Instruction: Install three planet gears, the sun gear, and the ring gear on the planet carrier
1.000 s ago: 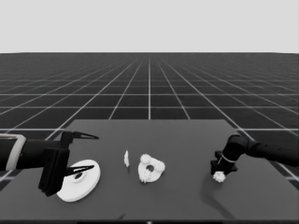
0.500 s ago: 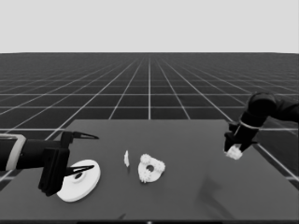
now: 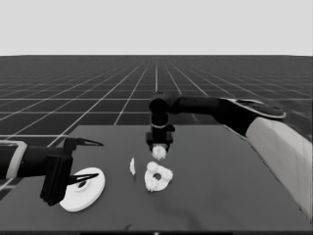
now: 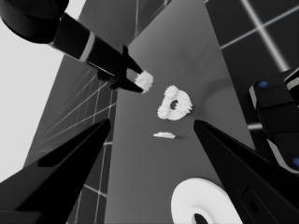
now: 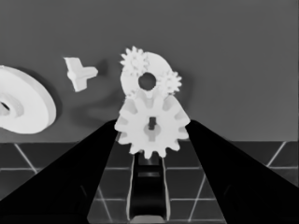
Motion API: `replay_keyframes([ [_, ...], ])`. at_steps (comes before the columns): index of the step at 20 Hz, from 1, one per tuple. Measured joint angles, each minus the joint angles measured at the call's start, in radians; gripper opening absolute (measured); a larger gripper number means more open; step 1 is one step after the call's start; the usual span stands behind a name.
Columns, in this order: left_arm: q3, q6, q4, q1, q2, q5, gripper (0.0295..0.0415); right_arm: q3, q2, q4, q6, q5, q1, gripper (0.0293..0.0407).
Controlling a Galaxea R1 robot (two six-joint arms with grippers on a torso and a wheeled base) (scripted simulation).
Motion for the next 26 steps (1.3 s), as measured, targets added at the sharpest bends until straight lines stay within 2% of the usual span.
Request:
replay_keyframes([
  [3, 0.000, 0.000, 0.000, 0.000, 0.000, 0.000, 0.0385, -0.045, 0.027, -0.001, -0.018, -0.001, -0.001, 0.0309],
  [4, 0.000, 0.000, 0.000, 0.000, 0.000, 0.000, 0.0385, -0.037, 0.025, -0.138, -0.011, 0.023, -0.118, 0.0309],
  [5, 0.000, 0.000, 0.000, 0.000, 0.000, 0.000, 0.0385, -0.060, 0.032, -0.221, -0.026, 0.037, -0.217, 0.0309],
  [6, 0.000, 0.000, 0.000, 0.000, 0.000, 0.000, 0.0385, -0.091, 0.040, -0.268, -0.046, 0.050, -0.272, 0.0309],
  [8, 0.000, 0.000, 0.000, 0.000, 0.000, 0.000, 0.0385, -0.130, 0.050, -0.308, -0.071, 0.066, -0.317, 0.0309],
  [15, 0.000, 0.000, 0.000, 0.000, 0.000, 0.000, 0.0385, -0.153, 0.056, -0.327, -0.073, 0.075, -0.345, 0.0309],
  [26, 0.000, 0.000, 0.000, 0.000, 0.000, 0.000, 0.0385, -0.153, 0.056, -0.327, 0.037, 0.075, -0.345, 0.0309],
])
